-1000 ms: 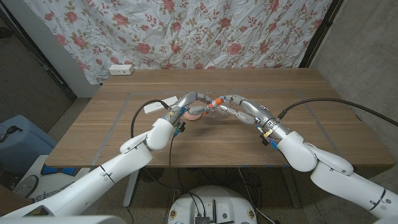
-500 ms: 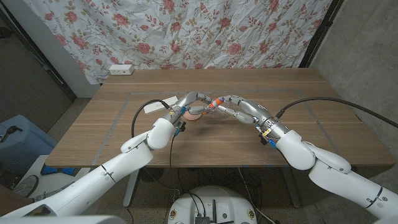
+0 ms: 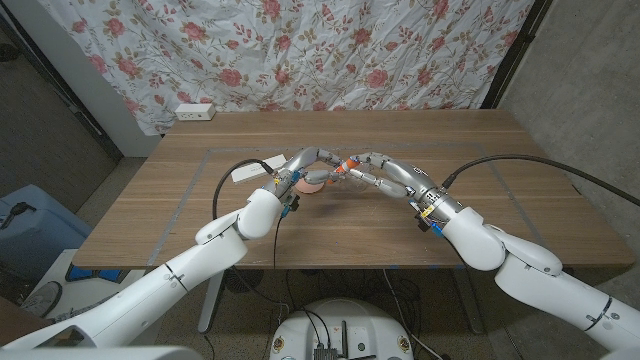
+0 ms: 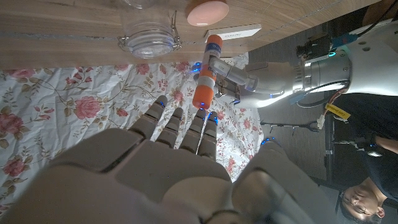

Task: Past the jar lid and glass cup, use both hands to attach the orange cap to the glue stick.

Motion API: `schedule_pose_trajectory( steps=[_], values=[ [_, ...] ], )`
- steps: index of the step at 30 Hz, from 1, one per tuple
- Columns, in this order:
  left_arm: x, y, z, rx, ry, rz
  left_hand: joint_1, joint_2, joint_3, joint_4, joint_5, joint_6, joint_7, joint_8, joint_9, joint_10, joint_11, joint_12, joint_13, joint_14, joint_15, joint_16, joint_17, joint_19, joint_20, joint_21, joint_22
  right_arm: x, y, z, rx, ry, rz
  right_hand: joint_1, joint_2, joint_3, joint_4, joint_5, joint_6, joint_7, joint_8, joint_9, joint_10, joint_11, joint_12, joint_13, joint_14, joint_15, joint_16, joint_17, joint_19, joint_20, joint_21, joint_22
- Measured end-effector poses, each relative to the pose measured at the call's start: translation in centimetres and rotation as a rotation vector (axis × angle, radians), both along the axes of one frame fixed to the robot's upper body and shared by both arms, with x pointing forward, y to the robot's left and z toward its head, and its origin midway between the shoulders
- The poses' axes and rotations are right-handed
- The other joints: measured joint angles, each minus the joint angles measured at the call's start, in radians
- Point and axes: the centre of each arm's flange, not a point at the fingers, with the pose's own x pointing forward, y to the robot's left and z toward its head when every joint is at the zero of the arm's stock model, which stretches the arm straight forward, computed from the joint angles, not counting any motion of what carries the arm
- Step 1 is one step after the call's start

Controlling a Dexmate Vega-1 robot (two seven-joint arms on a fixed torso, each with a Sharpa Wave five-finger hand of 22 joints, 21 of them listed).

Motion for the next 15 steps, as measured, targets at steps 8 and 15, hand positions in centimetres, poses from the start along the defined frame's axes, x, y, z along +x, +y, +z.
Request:
schedule_pose_trajectory(
  steps=[8, 15],
  values=[
    [0.03, -0.15, 0.06, 0.002, -0.001, -0.004, 0.0, 0.0, 0.0, 0.0, 0.0, 0.0, 0.0, -0.002, 0.0, -0.001, 0.001, -0.001, 0.001, 0.0, 0.0, 0.0, 0.0, 0.0, 0.0, 0.0, 0.0, 0.05, 0.11, 0.18, -0.006, 0.0, 0.003, 0.0, 0.0, 0.0, 0.0, 0.0, 0.0, 0.0, 0.0, 0.0, 0.0, 0.0, 0.0, 0.0, 0.0, 0.0, 0.0, 0.0, 0.0, 0.0, 0.0, 0.0],
    [0.02, -0.25, 0.0, 0.004, 0.0, -0.005, -0.004, -0.004, 0.0, 0.0, 0.0, 0.0, 0.0, -0.001, 0.0, 0.001, -0.001, -0.001, 0.001, 0.0, 0.0, 0.0, 0.002, 0.0, 0.0, 0.0, 0.0, 0.09, 0.25, 0.21, -0.009, 0.006, 0.008, 0.0, 0.0, 0.004, 0.004, 0.0, 0.005, 0.006, 0.0, 0.0, 0.0, 0.0, 0.0, 0.0, 0.0, 0.0, 0.0, -0.003, 0.0, 0.0, 0.0, 0.0]
  ],
)
